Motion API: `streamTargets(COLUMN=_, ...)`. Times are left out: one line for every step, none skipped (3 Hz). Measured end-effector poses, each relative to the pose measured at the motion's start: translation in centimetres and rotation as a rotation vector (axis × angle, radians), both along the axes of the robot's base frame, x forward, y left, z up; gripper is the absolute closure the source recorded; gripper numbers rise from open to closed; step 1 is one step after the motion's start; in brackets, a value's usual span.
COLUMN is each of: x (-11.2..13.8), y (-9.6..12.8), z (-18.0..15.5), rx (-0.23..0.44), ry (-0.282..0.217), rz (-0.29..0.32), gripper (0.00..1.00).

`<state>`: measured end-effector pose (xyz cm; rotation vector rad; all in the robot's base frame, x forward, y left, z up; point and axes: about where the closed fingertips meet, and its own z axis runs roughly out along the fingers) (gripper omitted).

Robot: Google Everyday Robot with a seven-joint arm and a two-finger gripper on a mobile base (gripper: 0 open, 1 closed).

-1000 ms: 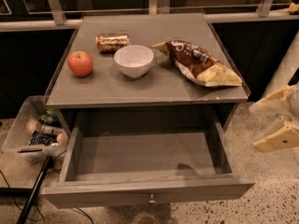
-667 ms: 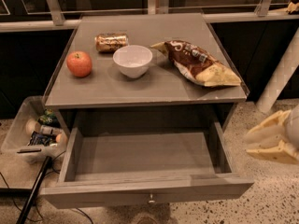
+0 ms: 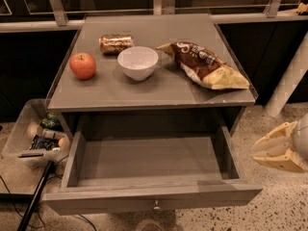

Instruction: Close top drawer

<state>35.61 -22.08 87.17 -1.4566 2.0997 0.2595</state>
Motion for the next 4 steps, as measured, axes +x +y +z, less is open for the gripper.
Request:
streamTargets(x=-0.1, y=1.0, z=-0.9, rx=0.022, ry=-0.005, rz=-0.007, gripper=1.0)
streamTargets(x=0.2, y=3.6, z=-4.5, rx=0.056, ry=0.02, rz=-0.043, gripper=1.0)
streamTargets(x=0.5, y=5.4, z=-8.7, rx=0.078, ry=0.022, rz=-0.099, gripper=1.0)
streamTargets(x=0.2, y=6.1, z=-12.4, rx=0.054, ry=-0.003, rz=-0.144, gripper=1.0)
